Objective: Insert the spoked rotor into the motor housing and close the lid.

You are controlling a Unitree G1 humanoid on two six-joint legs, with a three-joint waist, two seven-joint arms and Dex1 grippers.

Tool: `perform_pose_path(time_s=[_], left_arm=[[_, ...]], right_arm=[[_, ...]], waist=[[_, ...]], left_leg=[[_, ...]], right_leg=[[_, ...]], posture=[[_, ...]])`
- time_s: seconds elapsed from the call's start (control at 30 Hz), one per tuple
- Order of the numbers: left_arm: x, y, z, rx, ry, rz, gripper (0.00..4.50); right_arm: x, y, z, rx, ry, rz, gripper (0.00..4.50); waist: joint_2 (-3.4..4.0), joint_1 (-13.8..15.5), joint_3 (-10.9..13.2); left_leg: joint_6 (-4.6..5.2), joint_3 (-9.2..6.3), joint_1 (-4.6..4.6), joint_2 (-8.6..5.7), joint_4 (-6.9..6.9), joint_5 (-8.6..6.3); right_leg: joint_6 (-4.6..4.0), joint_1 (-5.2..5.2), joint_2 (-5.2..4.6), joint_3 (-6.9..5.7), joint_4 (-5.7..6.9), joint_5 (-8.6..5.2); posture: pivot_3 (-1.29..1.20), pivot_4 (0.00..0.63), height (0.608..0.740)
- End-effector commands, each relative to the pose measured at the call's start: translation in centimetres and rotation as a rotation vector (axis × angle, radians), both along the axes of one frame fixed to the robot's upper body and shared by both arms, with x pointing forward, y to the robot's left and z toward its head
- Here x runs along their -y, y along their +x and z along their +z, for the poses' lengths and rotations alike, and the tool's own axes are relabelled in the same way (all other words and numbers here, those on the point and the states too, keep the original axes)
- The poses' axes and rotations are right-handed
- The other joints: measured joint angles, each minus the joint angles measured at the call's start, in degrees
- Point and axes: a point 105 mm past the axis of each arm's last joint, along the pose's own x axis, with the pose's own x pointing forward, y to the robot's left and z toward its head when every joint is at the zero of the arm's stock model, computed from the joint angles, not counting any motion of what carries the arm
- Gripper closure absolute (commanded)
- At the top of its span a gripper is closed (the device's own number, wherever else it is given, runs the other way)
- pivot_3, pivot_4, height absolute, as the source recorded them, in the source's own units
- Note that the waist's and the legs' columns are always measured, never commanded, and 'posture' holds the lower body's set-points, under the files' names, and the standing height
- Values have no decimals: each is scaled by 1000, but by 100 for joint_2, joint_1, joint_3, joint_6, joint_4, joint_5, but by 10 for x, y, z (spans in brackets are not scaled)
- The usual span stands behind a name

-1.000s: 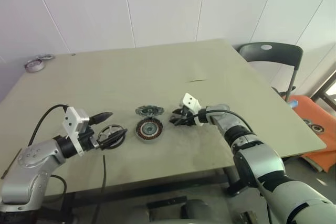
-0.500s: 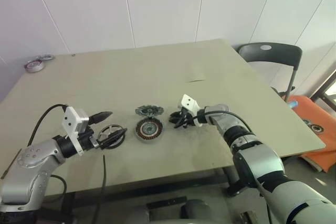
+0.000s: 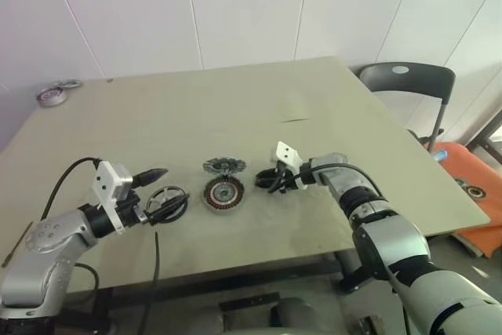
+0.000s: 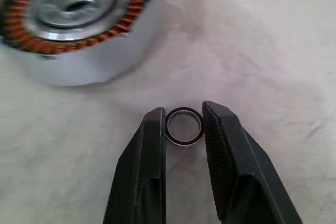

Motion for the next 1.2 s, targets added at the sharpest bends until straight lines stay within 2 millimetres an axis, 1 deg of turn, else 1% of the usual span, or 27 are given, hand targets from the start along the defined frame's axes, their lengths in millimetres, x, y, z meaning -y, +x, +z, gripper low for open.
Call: perform_pose_path(time_s=[0.03,0.27,0.4,0.5,0.6,0.73,0.97,1.2], left_arm=[[1,-5,8,27,22,-34,0],[-1,-9,5,10,31,-48,0],[-2,-8,5,12,33,-45,0],[0,-7,6,16,32,-47,0],[1,-6,6,18,31,-49,0],[4,-6,6,22,26,-52,0],[7,-6,9,29,23,-57,0],[10,-6,9,22,19,-70,0]], right_arm=[[4,6,27,76,32,37,3840],[5,5,44,75,58,79,3840],[-8,0,68,-74,190,99,3840],[-15,-10,72,-109,176,151,3840],[-21,-14,74,-130,180,161,3840],[-33,-17,71,-147,185,151,3840],[-41,-20,56,-97,161,136,3840],[-55,-23,53,-71,179,129,3840]], waist=[[2,2,1],[5,1,3],[6,6,4],[8,12,6],[9,15,6],[9,10,6],[8,18,7],[9,9,7]], left_leg=[[0,0,0,0,0,0],[0,0,4,1,1,0],[0,-1,1,1,0,0],[0,-2,1,1,0,0],[-1,-2,1,1,0,0],[-1,-2,1,1,0,-1],[-1,-1,-5,0,-1,-1],[-1,-1,-5,0,-3,-1]], right_leg=[[0,0,0,0,0,0],[-4,3,2,0,1,-2],[-2,0,0,0,1,-1],[-2,0,0,-1,1,-1],[-2,0,0,-1,1,-2],[-2,-1,0,-1,0,-2],[-1,-6,-2,-1,-1,-2],[-1,-8,0,-1,0,-1]], posture=[[0,0,740],[0,0,740],[0,0,740],[0,0,740],[0,0,740],[0,0,740],[0,0,740],[0,0,740]])
